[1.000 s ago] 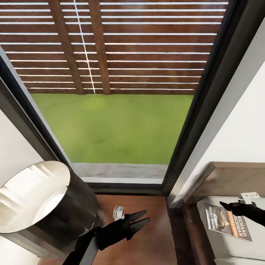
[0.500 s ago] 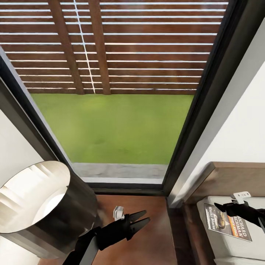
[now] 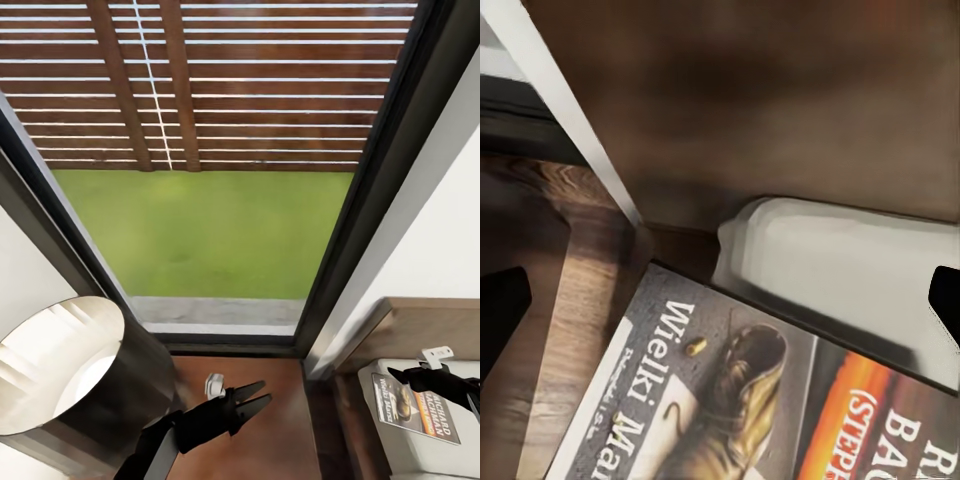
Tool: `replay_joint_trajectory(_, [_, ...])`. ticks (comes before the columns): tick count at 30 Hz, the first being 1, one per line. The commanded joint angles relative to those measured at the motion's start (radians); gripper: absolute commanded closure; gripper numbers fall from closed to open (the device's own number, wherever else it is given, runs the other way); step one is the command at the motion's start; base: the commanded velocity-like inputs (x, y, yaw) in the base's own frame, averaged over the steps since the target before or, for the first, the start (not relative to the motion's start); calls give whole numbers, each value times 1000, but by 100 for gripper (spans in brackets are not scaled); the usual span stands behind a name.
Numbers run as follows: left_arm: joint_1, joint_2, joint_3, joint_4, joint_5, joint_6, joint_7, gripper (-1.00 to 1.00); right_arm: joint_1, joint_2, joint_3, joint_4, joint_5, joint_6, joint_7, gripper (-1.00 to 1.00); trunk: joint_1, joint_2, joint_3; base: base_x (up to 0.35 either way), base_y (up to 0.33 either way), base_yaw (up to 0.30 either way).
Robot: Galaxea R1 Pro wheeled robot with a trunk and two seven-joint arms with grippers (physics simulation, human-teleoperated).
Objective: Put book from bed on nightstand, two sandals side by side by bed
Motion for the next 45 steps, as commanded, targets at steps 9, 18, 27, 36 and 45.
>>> replay_joint_trajectory(9, [0, 0, -1, 0, 7, 10, -1, -100, 0, 1, -3, -1, 8, 3, 8, -100, 0, 0, -1, 33, 0, 0])
replay_joint_trajectory(18, [0, 0, -1, 0, 7, 10, -1, -100, 0, 1, -3, -1, 8, 4, 8, -100, 0, 0, -1, 2, 0, 0])
replay_joint_trajectory(27, [0, 0, -1, 0, 7, 10, -1, -100, 0, 1, -3, 0, 8, 3, 7, -100, 0, 0, -1, 0, 0, 0])
replay_joint_trajectory(36, [0, 0, -2, 0, 7, 10, -1, -100, 0, 1, -3, 0, 8, 3, 6, -100, 0, 0, -1, 0, 0, 0])
replay_joint_trajectory(45, [0, 0, -2, 0, 7, 10, -1, -100, 0, 1, -2, 0, 8, 4, 6, -100, 15, -28, -13, 0, 0, 0])
